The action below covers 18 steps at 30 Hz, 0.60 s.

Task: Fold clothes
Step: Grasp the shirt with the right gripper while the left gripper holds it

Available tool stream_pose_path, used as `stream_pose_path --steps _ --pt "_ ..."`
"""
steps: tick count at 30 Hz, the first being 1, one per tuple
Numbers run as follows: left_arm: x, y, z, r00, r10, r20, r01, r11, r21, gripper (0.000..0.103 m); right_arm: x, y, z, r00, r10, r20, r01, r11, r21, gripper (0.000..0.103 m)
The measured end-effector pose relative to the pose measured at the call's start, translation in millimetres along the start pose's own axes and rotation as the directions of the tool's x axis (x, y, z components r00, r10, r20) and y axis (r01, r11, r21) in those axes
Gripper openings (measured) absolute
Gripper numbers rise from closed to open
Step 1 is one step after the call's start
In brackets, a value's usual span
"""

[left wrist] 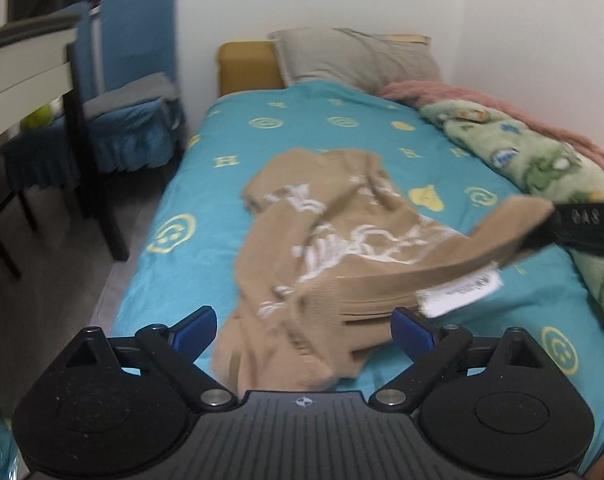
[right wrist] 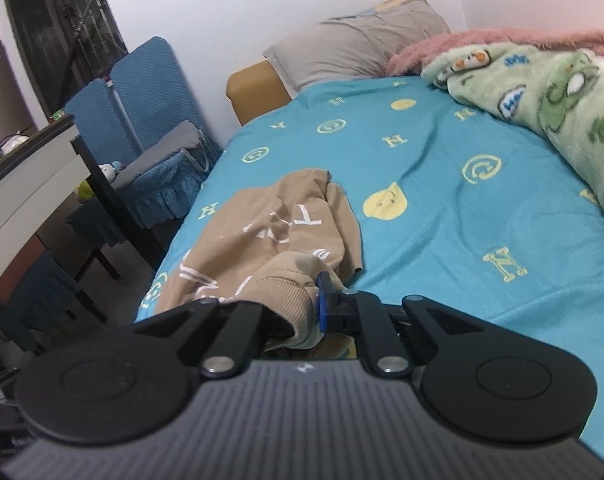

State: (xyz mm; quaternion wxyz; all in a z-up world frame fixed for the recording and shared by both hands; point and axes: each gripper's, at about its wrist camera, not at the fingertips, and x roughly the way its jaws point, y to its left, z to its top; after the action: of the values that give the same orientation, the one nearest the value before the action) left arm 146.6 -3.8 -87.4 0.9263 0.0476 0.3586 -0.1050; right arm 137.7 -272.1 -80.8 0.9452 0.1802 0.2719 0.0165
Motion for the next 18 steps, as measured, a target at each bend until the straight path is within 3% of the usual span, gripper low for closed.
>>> stream_pose_path --steps 3,7,11,15,18 --pt "1.7 -19.2 -2.3 1.000 0.006 0.015 -0.007 0.998 0.060 0.095 -5.8 6.7 1.6 0.999 0.011 0.032 -0.010 1.000 -0.021 0.010" --pt "27.2 -24.7 -0.9 0.992 0.128 -0.007 -0.127 0.988 0.082 0.095 -17.0 11.4 4.2 0.994 0.027 0.105 -0.023 0.999 -0.038 0.010" --pt "37.1 -13.5 -2.0 0.968 0.250 -0.022 -0.249 0.967 0.060 0.094 -33.5 9.0 7.0 0.975 0.014 0.224 -0.008 1.000 -0.028 0.010" --pt "9.9 12.3 1.8 0.936 0.345 0.071 -0.337 0.936 -0.100 0.094 -39.9 2.1 9.8 0.956 -0.077 0.284 0.079 0.997 0.004 0.010" --pt "-29.3 32.4 4.7 0.914 0.352 0.203 -0.295 0.918 -0.266 0.100 -31.2 -2.8 8.9 0.955 -0.142 0.261 0.146 0.989 0.007 0.013"
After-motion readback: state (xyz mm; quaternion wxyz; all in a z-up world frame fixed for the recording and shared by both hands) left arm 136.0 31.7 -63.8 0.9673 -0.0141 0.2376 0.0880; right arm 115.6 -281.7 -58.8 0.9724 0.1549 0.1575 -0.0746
